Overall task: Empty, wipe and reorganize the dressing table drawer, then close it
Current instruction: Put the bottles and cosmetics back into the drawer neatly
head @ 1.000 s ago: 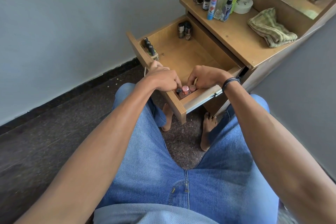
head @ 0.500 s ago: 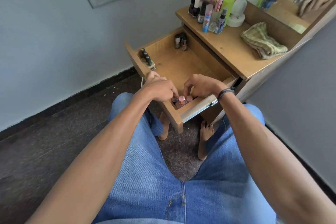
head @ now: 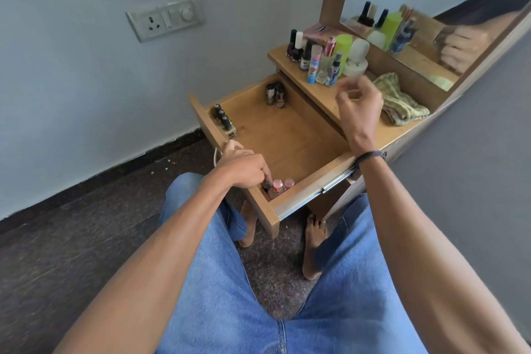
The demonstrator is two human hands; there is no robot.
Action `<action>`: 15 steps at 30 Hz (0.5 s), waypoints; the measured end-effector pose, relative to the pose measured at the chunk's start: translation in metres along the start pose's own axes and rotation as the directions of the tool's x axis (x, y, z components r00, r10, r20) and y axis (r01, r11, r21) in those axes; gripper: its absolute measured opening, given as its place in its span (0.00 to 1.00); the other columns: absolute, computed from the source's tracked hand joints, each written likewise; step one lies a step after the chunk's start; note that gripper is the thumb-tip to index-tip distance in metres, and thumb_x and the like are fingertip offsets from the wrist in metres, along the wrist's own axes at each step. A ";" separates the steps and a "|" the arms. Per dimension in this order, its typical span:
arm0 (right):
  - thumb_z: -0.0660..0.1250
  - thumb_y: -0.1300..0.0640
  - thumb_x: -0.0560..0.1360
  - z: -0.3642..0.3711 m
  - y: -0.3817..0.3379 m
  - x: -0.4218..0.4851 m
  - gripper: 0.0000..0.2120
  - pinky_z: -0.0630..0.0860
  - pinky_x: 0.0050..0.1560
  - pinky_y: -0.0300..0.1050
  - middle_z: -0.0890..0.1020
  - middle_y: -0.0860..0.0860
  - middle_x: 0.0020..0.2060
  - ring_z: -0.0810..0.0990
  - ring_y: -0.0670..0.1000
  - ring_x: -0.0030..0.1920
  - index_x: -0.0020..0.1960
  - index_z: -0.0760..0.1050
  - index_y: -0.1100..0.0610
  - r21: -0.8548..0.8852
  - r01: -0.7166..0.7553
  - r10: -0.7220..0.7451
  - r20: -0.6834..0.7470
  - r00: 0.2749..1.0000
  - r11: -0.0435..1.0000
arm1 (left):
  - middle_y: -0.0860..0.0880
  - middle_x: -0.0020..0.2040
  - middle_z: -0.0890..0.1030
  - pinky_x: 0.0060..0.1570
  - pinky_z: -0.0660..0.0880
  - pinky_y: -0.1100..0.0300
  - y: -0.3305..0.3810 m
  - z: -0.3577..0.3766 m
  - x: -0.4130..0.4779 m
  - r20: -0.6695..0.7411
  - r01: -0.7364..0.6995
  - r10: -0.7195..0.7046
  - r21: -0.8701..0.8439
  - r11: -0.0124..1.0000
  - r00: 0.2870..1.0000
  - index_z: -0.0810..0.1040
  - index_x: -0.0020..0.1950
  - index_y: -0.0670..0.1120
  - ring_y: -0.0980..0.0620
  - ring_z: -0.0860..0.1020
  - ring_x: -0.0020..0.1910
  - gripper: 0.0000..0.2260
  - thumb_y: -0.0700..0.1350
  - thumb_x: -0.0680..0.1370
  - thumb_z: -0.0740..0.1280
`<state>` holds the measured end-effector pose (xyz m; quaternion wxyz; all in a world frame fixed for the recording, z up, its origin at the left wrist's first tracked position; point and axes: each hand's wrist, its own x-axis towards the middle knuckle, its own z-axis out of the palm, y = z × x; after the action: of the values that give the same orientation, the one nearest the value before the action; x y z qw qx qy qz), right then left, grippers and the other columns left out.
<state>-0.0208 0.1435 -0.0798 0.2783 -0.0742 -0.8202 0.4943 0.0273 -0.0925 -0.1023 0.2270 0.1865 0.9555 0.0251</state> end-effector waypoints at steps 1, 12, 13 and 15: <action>0.66 0.65 0.72 0.000 0.000 0.010 0.09 0.77 0.43 0.34 0.83 0.48 0.45 0.78 0.39 0.41 0.50 0.80 0.56 0.006 -0.027 0.027 -0.061 0.998 1.000 | 0.63 0.41 0.73 0.62 0.52 0.54 0.000 0.001 0.000 0.000 -0.001 0.001 -0.001 1.000 1.000 0.83 0.53 0.66 0.59 0.67 0.57 0.27 0.36 0.74 0.57; 0.75 0.55 0.72 0.017 0.020 0.054 0.21 0.74 0.45 0.27 0.78 0.49 0.55 0.76 0.31 0.44 0.64 0.76 0.53 -0.109 -0.035 0.043 0.079 0.996 0.993 | 0.62 0.41 0.74 0.54 0.49 0.55 -0.003 0.003 0.007 0.026 -0.008 0.006 0.043 0.999 1.000 0.82 0.54 0.69 0.60 0.63 0.53 0.29 0.36 0.71 0.58; 0.75 0.53 0.72 0.017 0.021 0.054 0.21 0.75 0.47 0.29 0.78 0.48 0.56 0.77 0.34 0.46 0.64 0.76 0.52 -0.121 -0.025 0.036 0.092 0.995 0.992 | 0.62 0.41 0.74 0.57 0.50 0.55 -0.004 0.004 0.008 0.027 -0.011 0.010 0.042 0.999 1.000 0.82 0.54 0.70 0.60 0.64 0.53 0.29 0.37 0.71 0.58; 0.75 0.50 0.73 0.018 0.023 0.054 0.21 0.78 0.52 0.39 0.79 0.47 0.55 0.78 0.42 0.49 0.64 0.77 0.51 -0.145 -0.019 0.035 0.106 0.994 0.989 | 0.62 0.41 0.76 0.63 0.51 0.54 -0.005 0.006 0.010 0.020 -0.015 0.014 0.032 0.999 1.000 0.81 0.53 0.71 0.61 0.66 0.54 0.27 0.38 0.72 0.59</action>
<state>-0.0786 0.1630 -0.0854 0.2204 -0.0782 -0.8665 0.4410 0.0196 -0.0940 -0.1132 0.2329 0.1974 0.9522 0.0095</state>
